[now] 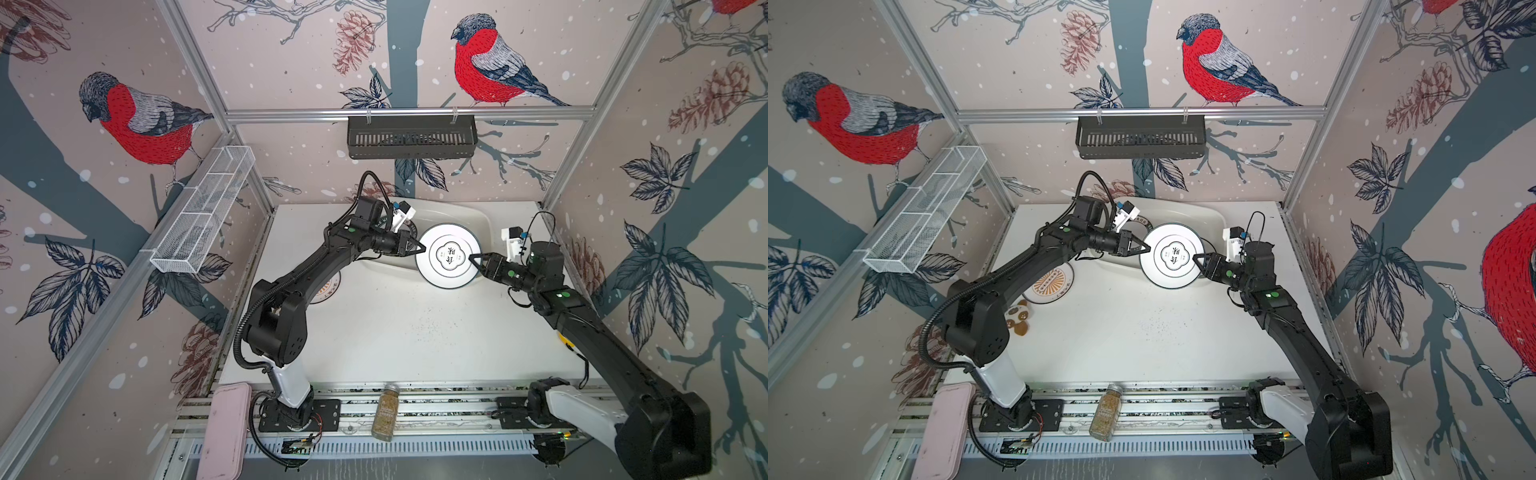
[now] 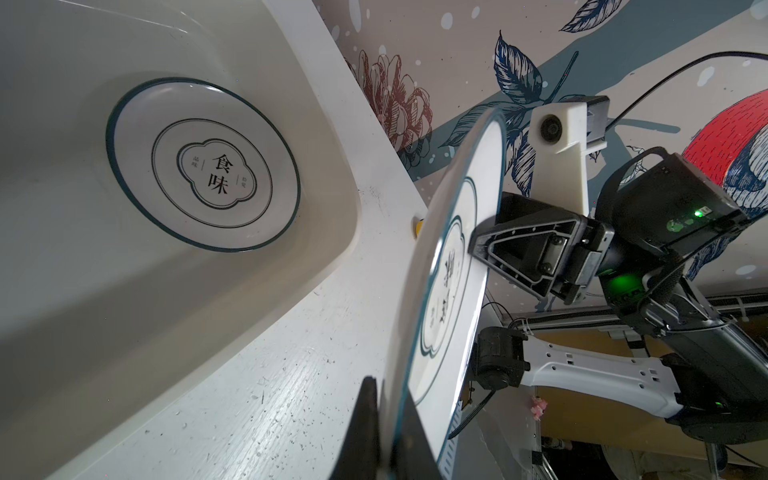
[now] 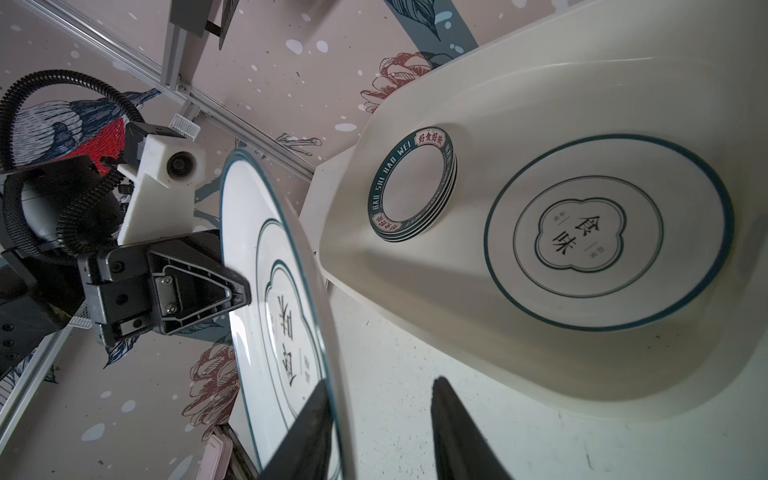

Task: Place the plates into the plastic bin on the countertop
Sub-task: 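Close the left gripper on the plate rim while the right gripper holds it, then open and withdraw the right gripper while the left gripper holds the plate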

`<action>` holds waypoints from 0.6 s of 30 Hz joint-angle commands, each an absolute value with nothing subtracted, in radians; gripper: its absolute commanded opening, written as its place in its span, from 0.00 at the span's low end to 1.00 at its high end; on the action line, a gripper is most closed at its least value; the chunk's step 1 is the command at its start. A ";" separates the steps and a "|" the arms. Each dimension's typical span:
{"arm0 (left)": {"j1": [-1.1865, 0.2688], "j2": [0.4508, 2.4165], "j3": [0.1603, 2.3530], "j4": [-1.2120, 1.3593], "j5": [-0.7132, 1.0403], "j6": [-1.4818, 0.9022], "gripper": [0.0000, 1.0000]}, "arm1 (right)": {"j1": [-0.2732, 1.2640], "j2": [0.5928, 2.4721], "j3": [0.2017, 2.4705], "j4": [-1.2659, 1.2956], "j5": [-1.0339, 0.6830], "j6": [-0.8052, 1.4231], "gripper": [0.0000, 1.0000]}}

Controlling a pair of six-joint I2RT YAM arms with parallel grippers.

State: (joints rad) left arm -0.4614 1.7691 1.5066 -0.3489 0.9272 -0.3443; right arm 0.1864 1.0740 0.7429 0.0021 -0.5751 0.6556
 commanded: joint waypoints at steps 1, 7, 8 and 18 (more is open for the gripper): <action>-0.460 1.756 1.531 -0.312 0.954 -0.336 0.00 | 0.168 1.074 0.747 0.034 -0.538 0.656 0.45; -0.459 1.793 1.625 -0.405 0.855 -0.276 0.00 | 0.101 1.017 0.747 0.006 -0.510 0.666 0.47; -0.458 1.806 1.645 -0.418 0.843 -0.272 0.00 | 0.092 1.004 0.746 -0.002 -0.507 0.665 0.47; -0.456 2.068 1.939 -0.537 0.839 -0.230 0.00 | 0.039 0.844 0.735 -0.169 -0.444 0.638 0.48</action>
